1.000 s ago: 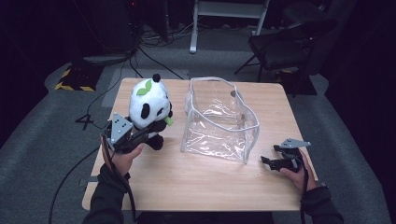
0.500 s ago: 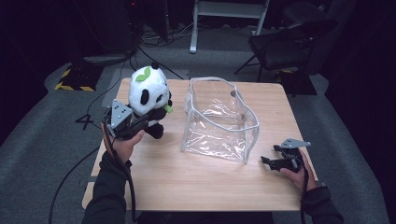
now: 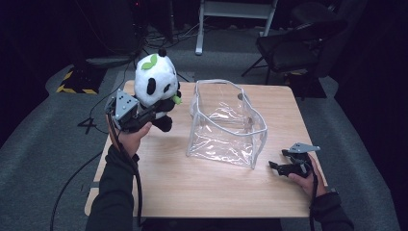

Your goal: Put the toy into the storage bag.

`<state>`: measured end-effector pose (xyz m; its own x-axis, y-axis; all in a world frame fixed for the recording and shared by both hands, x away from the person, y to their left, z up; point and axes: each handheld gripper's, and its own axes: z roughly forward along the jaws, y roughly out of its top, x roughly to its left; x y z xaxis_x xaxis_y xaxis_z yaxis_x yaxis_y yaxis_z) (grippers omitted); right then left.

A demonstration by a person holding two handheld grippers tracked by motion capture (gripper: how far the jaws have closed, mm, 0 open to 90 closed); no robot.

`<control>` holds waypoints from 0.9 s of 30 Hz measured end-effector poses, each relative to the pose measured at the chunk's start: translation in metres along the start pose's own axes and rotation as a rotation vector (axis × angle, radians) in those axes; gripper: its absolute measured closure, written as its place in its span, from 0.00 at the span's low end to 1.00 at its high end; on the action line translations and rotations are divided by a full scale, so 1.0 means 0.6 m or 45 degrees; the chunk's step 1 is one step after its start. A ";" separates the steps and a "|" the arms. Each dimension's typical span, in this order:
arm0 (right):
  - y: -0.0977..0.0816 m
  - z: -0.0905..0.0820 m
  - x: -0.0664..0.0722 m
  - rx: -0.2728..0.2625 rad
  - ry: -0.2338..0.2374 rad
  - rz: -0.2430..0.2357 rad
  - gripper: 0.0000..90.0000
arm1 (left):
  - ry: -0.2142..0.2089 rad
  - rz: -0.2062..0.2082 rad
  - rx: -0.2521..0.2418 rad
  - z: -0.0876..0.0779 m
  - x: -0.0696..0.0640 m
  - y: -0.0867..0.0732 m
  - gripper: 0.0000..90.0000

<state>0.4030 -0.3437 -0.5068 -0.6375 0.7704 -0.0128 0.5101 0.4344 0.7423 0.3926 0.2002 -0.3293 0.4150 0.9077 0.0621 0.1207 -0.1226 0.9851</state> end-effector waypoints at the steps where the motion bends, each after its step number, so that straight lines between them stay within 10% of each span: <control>1: 0.000 0.000 0.000 0.000 0.000 0.000 0.19 | -0.003 -0.002 -0.005 0.000 0.000 0.002 0.50; 27: 0.000 0.000 0.000 0.000 0.001 0.000 0.19 | -0.042 0.084 -0.065 0.030 -0.044 0.096 0.50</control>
<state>0.4027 -0.3438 -0.5068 -0.6378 0.7701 -0.0123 0.5102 0.4344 0.7423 0.4045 0.1618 -0.2770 0.4502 0.8845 0.1225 0.0463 -0.1601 0.9860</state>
